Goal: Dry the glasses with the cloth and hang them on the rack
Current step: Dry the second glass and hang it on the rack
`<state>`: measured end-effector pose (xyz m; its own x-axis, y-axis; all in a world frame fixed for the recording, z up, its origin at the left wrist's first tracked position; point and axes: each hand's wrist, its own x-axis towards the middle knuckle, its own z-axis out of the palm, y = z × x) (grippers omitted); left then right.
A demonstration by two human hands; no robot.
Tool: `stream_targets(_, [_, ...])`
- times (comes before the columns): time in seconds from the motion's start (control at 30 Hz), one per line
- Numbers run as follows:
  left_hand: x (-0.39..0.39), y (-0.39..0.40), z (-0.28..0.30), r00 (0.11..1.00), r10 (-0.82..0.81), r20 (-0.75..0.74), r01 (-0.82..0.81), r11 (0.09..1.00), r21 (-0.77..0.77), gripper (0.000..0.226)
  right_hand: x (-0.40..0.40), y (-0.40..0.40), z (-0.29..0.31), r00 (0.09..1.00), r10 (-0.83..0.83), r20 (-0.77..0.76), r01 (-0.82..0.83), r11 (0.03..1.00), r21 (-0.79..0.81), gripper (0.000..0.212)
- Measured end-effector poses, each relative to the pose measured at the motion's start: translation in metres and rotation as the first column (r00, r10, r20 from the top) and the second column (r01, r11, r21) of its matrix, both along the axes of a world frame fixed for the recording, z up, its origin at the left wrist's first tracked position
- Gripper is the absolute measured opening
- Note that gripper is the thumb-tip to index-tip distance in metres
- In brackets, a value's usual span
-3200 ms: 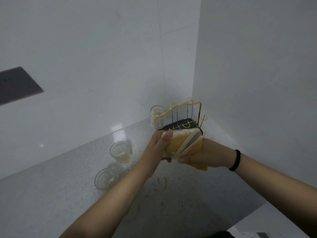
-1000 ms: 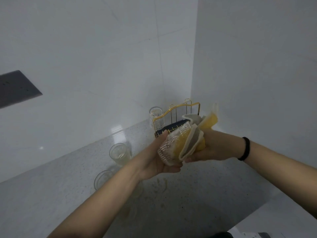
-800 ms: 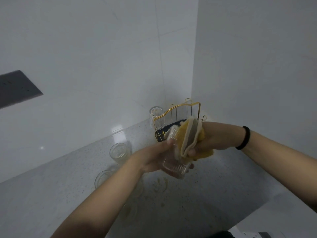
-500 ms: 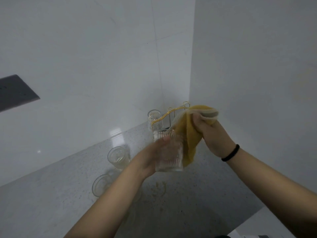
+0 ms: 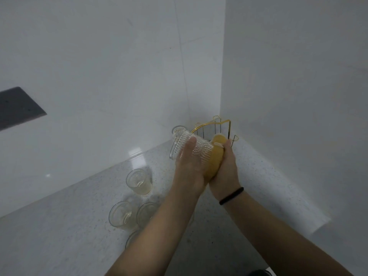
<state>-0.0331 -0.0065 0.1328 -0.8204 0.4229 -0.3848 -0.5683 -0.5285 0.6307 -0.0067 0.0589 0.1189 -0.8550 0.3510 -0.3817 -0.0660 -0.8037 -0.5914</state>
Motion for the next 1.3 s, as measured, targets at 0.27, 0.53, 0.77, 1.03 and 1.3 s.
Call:
stream_targets(0.27, [-0.002, -0.003, 0.002, 0.994, -0.081, -0.073, 0.08, 0.997, -0.015, 0.054, -0.004, 0.005, 0.005, 0.998, -0.052, 0.035, 0.049, 0.995, 0.086, 0.057])
stream_targets(0.53, [-0.004, -0.008, -0.013, 0.986, -0.159, -0.044, 0.156, 0.986, -0.051, 0.053, -0.007, -0.005, 0.002, 0.981, -0.122, 0.148, 0.079, 0.959, 0.272, 0.055])
stream_targets(0.77, [-0.006, -0.002, -0.004, 0.988, -0.132, -0.085, 0.129, 0.991, -0.038, 0.052, -0.002, -0.02, 0.0, 0.991, -0.093, 0.095, 0.071, 0.975, 0.209, 0.063])
stream_targets(1.03, [-0.009, -0.023, -0.009, 0.875, -0.354, -0.33, 0.28, 0.926, -0.253, 0.033, -0.007, 0.034, 0.02, 0.998, -0.021, 0.061, -0.011, 0.871, 0.491, 0.057])
stream_targets(1.3, [-0.008, -0.032, -0.007, 0.736, -0.589, -0.333, 0.449, 0.793, -0.411, 0.055, 0.004, 0.027, 0.012, 0.993, -0.019, -0.113, 0.095, 0.685, 0.723, 0.031])
